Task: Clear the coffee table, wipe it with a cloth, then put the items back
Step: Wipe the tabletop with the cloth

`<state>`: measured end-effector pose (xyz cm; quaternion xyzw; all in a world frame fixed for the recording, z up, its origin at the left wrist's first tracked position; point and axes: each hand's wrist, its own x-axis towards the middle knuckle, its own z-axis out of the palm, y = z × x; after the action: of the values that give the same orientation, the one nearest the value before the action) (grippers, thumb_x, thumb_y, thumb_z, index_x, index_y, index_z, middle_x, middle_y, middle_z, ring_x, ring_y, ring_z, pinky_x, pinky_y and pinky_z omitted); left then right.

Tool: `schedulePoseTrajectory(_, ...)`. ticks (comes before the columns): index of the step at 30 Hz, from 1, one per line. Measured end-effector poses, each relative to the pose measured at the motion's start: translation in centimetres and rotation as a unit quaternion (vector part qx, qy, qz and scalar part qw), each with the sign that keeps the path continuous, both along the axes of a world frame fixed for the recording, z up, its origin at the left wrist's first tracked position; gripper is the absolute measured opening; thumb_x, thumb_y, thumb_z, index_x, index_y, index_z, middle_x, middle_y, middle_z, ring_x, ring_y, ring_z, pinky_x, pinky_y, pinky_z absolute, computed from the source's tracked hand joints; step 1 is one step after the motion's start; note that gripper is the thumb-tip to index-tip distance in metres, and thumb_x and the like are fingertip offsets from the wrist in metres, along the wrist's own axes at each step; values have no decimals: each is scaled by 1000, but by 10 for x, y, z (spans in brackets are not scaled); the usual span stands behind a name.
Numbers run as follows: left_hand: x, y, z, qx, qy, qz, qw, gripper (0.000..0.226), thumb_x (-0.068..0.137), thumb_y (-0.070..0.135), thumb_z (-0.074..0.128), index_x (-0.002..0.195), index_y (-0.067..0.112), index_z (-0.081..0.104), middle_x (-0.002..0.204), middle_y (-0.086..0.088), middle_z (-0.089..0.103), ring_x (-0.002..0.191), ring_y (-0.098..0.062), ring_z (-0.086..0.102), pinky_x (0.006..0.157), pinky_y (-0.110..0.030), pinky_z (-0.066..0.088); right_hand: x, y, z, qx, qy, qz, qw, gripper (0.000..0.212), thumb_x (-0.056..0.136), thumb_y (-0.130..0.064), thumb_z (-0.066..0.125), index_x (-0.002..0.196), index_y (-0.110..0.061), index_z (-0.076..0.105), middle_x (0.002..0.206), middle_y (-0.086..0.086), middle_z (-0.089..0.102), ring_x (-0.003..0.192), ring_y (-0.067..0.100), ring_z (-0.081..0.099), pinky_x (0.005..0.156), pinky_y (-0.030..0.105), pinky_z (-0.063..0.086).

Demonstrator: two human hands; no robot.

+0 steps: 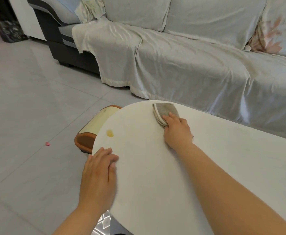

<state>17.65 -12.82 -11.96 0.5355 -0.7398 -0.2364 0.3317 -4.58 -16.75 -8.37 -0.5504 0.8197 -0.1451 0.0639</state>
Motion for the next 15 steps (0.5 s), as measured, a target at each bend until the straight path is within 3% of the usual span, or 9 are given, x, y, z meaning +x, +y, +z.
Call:
schedulePoseTrajectory(5,1,1,-2,-15,23,12,1000,39,80,21,30,96,10,63,121,-3,58,128,-19,39,107,-22,10,76,-28,-3,-4,-45,186,982,48,89,-9,35,134,-26,38,151,-3,27,130,28,25,106,27,16)
schedulePoseTrajectory(9,5,6,4,-6,11,-16,1000,40,79,22,32,102,11,62,129,-4,54,132,-18,34,111,-30,13,89,-23,4,12,-65,207,976,47,91,-10,35,134,-26,38,152,-4,24,135,26,21,110,28,13)
schedulePoseTrajectory(12,21,18,2,-24,-21,-48,998,47,80,33,31,112,14,60,136,-1,49,132,-5,23,110,-26,10,92,-1,3,6,-65,238,969,46,91,-12,37,133,-28,40,151,-7,25,136,24,20,111,29,12)
schedulePoseTrajectory(15,38,31,3,-40,-70,-86,993,54,89,41,24,107,11,65,123,-9,60,129,-8,32,108,-21,16,106,23,-3,-14,-61,283,957,45,90,-11,37,131,-29,43,150,-7,28,135,25,20,111,31,12)
